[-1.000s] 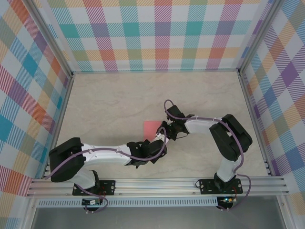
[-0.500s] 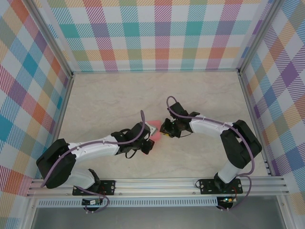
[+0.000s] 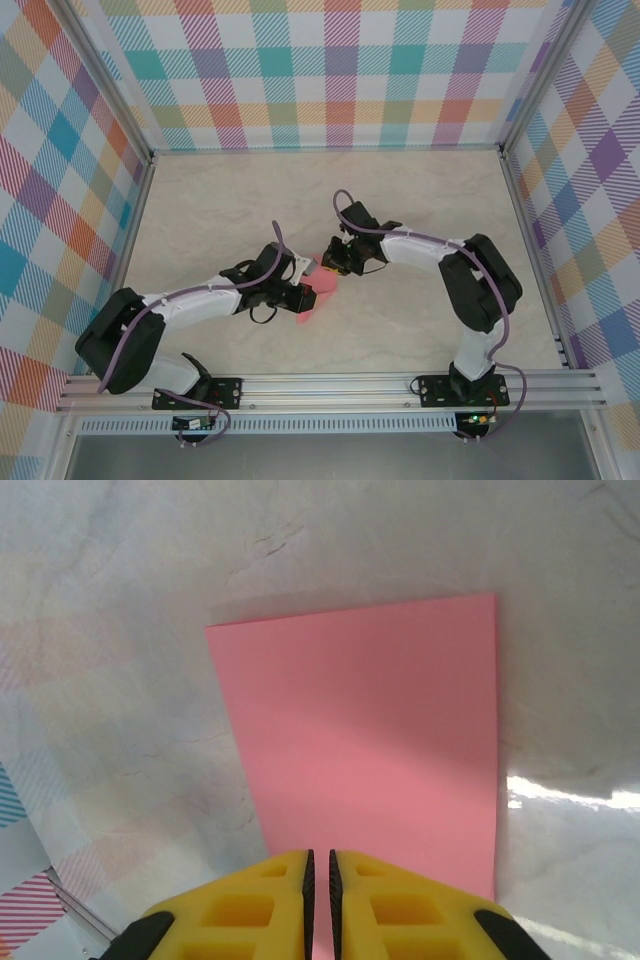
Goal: Fold a paper plane with a square sheet of paper (pick it up from the middle)
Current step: Third fold the triangle at the center of the table.
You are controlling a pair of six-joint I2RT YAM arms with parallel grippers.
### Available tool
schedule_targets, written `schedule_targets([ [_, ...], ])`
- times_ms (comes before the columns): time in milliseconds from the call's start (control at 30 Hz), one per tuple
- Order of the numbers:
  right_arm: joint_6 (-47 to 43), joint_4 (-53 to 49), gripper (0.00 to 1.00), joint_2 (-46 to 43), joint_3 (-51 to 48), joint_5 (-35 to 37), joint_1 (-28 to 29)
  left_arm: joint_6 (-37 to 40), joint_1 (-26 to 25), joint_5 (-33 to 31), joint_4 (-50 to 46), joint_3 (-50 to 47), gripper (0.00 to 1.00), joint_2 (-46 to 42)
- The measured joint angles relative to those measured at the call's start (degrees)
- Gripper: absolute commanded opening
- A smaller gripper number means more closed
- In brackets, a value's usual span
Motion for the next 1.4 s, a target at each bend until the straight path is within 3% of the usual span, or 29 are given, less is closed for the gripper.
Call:
schedule_targets([
  [700,-11.5,-10.5,0.12,10.2,9.7,1.9,0.0,-1.0,2.1,5.9,-0.3,2.9,0.0,6.7],
  [1400,-16.0,-12.1,0.13,10.8,10.9,1.8,0.0,-1.2,2.8,-1.8,-5.7,7.0,0.01,10.6],
])
